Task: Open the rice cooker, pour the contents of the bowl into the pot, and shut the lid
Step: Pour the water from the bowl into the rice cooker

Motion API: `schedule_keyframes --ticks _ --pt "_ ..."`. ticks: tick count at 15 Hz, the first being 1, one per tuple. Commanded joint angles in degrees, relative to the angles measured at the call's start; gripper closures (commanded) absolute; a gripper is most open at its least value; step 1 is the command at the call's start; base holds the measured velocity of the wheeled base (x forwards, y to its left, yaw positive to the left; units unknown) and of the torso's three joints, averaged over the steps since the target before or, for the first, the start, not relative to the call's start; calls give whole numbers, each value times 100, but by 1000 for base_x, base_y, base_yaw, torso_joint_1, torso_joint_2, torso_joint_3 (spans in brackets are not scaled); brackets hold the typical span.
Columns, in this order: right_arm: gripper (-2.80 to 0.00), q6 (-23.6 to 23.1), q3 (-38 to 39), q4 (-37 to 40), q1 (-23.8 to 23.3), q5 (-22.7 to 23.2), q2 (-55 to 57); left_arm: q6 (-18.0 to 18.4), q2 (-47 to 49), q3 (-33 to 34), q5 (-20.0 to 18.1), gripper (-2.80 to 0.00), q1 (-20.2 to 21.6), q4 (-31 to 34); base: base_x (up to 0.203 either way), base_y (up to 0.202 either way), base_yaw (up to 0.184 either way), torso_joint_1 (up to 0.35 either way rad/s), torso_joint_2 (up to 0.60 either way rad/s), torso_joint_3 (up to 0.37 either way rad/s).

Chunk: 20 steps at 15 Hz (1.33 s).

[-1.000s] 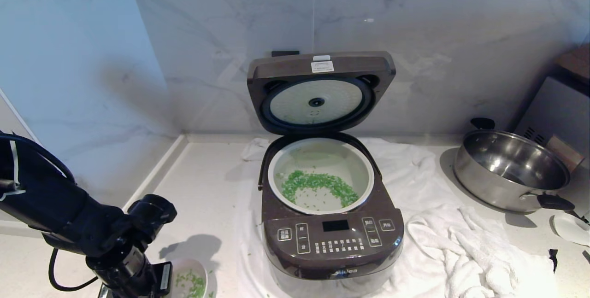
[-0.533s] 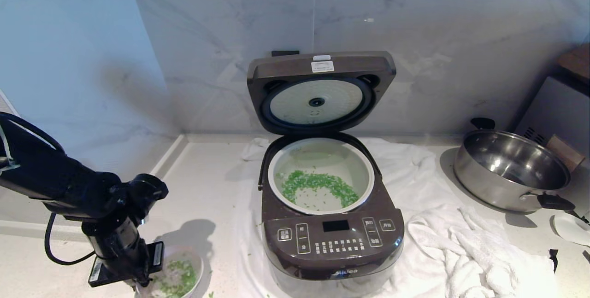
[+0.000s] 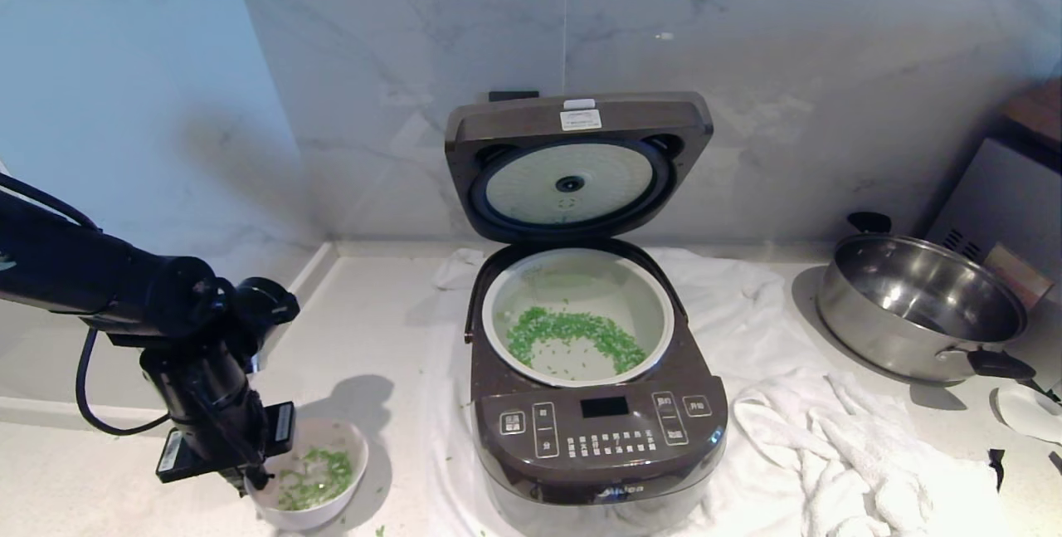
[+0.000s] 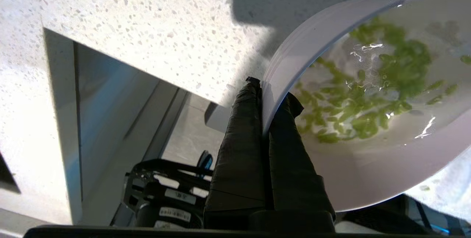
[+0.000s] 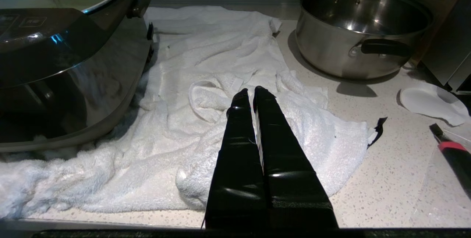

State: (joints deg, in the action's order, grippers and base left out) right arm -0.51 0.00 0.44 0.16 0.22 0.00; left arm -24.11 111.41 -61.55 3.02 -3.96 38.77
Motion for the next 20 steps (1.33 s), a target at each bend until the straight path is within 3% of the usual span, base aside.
schedule_keyframes --ticks 1,12,14,17,20 --pt "0 -2 0 0 2 4 0 -16 -24 -237 -29 0 -6 214 0 0 0 0 0 0" --pt "0 -37 0 -1 -7 18 -9 -19 -124 -1530 -31 0 -302 1470 0 0 0 0 0 0" --pt "0 -292 0 17 -7 65 -9 -41 -218 -1536 -84 0 -351 1484 0 0 0 0 0 0" --pt "0 -289 0 18 -7 63 -9 -50 -338 -1511 -450 0 -288 1473 0 0 0 0 0 0" --pt "0 -327 0 18 -7 84 -9 -58 -471 -1434 -1288 0 -102 1450 0 0 0 0 0 0"
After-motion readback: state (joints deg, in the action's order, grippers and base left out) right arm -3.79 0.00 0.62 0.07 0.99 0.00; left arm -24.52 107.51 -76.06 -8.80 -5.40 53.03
